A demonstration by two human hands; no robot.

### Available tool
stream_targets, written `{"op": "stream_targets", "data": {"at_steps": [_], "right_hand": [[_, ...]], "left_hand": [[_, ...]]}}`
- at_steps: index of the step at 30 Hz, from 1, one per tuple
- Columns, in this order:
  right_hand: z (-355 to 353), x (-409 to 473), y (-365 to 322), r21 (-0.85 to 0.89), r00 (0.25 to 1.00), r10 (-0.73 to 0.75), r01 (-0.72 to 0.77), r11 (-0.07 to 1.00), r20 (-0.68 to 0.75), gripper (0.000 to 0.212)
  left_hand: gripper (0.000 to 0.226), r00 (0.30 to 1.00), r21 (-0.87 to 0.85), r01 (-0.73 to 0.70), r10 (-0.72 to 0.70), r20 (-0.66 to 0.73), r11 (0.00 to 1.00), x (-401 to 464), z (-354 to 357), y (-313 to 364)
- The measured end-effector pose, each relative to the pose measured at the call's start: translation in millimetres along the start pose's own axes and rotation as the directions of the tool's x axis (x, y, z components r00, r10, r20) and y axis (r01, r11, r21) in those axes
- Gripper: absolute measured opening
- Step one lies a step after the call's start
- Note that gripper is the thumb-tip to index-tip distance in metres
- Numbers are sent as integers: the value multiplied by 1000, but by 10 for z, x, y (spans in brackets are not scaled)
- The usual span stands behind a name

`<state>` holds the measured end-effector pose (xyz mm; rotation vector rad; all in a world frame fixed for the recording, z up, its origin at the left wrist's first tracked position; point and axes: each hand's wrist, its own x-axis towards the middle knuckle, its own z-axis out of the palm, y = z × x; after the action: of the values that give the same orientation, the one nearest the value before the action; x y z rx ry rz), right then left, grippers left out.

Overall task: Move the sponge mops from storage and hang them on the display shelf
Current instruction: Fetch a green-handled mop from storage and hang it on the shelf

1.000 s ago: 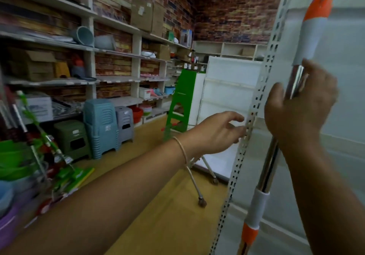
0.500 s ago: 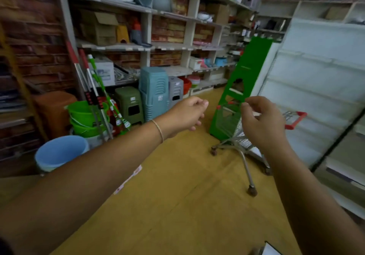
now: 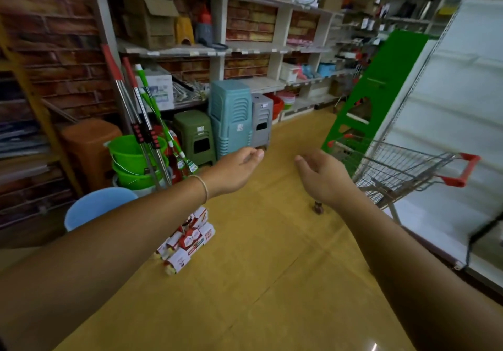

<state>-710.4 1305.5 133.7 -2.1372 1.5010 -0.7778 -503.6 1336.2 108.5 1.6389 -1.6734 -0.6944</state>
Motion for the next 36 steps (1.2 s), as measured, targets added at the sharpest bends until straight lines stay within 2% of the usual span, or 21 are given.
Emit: {"op": "stream_targets", "data": {"at_steps": [8,11,14,19,26,31,36], "right_hand": [[371,1437,347,89,1000,-6,4,996,21,47],[390,2160,508,89,1000,-8,6,996,26,48],[349,2882,607,88,1000,-7,5,996,27,48],[360,3886,664,86,999,-37,35,996,22,45],[649,4906,721,121,997,-51,43,992,60,44],[998,5669,718,96,997,-37,30,995,67,47],[1248,6510,606,109,998,-19,12,994,65,48]], "left_hand": [[38,999,29,-17,18,-51,999,1397,0,-393],[27,998,-60,28,-31,-52,998,2152,-42,-517],[28,990,-187,85,-104,-92,979,2886,-112,-534],[20,983,-256,66,-106,-149,964,3861,-240,-583],[19,966,-187,72,-115,-230,980,4858,-428,-1002],[16,965,-170,76,-115,-237,983,5559,-644,-1413],[23,968,-161,69,-105,-226,985,6383,-986,-1682]]}}
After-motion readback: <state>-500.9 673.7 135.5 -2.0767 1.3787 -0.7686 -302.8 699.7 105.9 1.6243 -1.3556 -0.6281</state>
